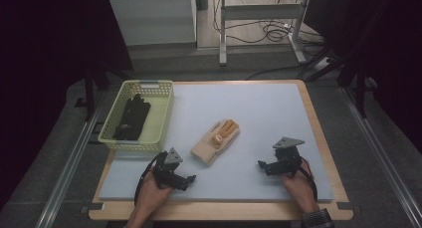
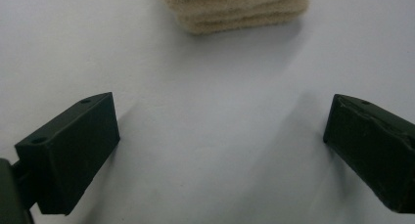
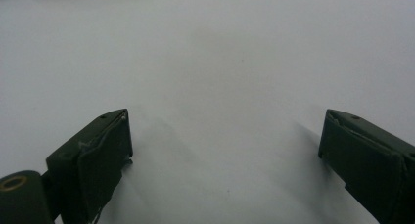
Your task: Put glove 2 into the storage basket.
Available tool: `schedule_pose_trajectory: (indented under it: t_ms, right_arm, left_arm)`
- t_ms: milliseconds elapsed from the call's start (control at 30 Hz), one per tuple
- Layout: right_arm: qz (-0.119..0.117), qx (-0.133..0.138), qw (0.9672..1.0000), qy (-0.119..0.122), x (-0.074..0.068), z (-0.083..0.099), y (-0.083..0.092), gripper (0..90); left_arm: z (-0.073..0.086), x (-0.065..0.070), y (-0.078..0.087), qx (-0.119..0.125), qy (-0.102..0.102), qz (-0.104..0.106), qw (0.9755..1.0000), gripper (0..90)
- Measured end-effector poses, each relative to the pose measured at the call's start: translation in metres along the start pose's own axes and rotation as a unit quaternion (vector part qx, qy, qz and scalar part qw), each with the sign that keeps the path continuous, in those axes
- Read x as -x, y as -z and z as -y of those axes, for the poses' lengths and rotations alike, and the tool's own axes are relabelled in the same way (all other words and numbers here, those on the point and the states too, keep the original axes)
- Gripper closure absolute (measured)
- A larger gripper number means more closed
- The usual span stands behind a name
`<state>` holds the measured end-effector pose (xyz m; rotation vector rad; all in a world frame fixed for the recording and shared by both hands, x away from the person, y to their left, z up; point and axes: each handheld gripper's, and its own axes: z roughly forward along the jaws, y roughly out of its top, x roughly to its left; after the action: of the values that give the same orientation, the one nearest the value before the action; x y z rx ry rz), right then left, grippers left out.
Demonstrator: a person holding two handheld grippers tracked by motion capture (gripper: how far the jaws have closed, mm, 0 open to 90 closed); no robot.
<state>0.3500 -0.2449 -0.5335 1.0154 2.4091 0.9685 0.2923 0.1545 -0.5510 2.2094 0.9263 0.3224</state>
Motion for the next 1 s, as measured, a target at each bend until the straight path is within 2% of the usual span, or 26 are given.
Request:
schedule_pose_trajectory:
  t_ms: [167, 300, 500, 633, 800, 933, 1000]
  right_arm:
    - [0.0, 0.0, 1.0, 0.0, 0.0, 0.0, 0.0, 5.4]
    - [0.0, 0.0, 1.0, 0.0, 0.0, 0.0, 0.0, 5.5]
    - [0.0, 0.001, 1.0, 0.001, 0.0, 0.0, 0.0, 5.5]
    - [0.0, 0.0, 1.0, 0.0, 0.0, 0.0, 0.0, 5.5]
    - [0.0, 0.0, 1.0, 0.0, 0.0, 0.0, 0.0, 5.5]
    - [0.0, 0.001, 1.0, 0.001, 0.0, 0.0, 0.0, 5.5]
    - [0.001, 0.001, 1.0, 0.001, 0.0, 0.0, 0.0, 5.5]
  left_arm:
    - [-0.001, 0.001, 0.0, -0.001, 0.001, -0.002, 1.0, 0.5]
    - [-0.008, 0.003, 0.0, -0.002, 0.004, -0.004, 1.0, 1.7]
    - [-0.028, 0.005, 0.0, -0.001, -0.003, -0.009, 1.0, 1.6]
    - [-0.045, 0.002, -0.002, -0.007, -0.006, -0.008, 0.9999, 1.3]
    - [-0.064, -0.003, -0.007, -0.008, 0.003, 0.001, 1.0, 1.2]
    - [-0.083, -0.005, -0.014, -0.01, -0.005, -0.003, 0.9999, 1.2]
    - [-0.086, -0.005, -0.016, -0.011, -0.006, -0.004, 0.9999, 1.2]
